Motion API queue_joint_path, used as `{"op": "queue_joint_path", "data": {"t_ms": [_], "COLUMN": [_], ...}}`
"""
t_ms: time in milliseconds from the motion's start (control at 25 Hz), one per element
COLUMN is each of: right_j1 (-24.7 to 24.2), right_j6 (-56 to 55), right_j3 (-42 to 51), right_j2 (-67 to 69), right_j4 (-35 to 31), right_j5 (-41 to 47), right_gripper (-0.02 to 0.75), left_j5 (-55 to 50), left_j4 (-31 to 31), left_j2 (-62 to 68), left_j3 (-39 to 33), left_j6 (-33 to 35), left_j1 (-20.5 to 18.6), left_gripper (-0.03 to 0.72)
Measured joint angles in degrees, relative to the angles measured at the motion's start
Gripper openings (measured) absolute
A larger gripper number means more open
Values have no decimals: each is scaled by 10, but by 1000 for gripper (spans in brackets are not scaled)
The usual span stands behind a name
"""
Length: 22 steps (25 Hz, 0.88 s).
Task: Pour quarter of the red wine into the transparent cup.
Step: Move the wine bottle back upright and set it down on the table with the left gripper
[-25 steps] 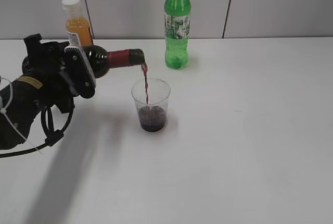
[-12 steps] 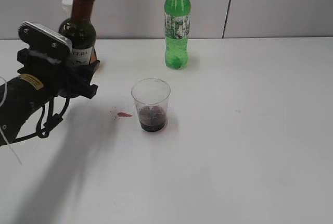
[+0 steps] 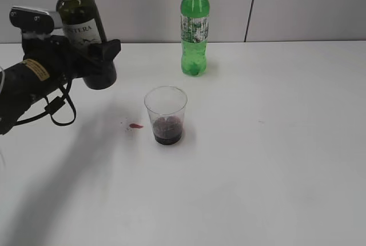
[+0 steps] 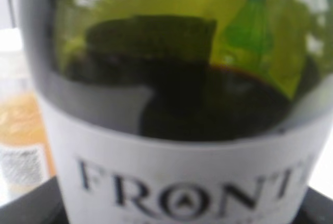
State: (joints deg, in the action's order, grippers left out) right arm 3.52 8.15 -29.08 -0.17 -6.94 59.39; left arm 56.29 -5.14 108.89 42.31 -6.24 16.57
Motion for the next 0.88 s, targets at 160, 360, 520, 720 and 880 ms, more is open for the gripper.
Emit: {"op": "queue_joint_path", "data": {"t_ms": [160,360,520,720,880], "right_j1": [0,0,0,0,0], "right_j6": [0,0,0,0,0], "right_j3": [0,0,0,0,0], "right_j2": [0,0,0,0,0], "right_j4": [0,0,0,0,0], "right_j5": [0,0,0,0,0], "right_gripper": [593,593,593,593,593], "left_j5": [-8,-18,-36,-55,-87], "left_j4": [-36,-60,-74,-104,-119], "left_j2": [31,76,113,160,182], "left_j3": [54,131,188,248,280], "left_j6": [-34,-42,-42,-44,-44], "left_j1": [0,-1,-1,2,10], "left_gripper": [545,545,545,545,545]}}
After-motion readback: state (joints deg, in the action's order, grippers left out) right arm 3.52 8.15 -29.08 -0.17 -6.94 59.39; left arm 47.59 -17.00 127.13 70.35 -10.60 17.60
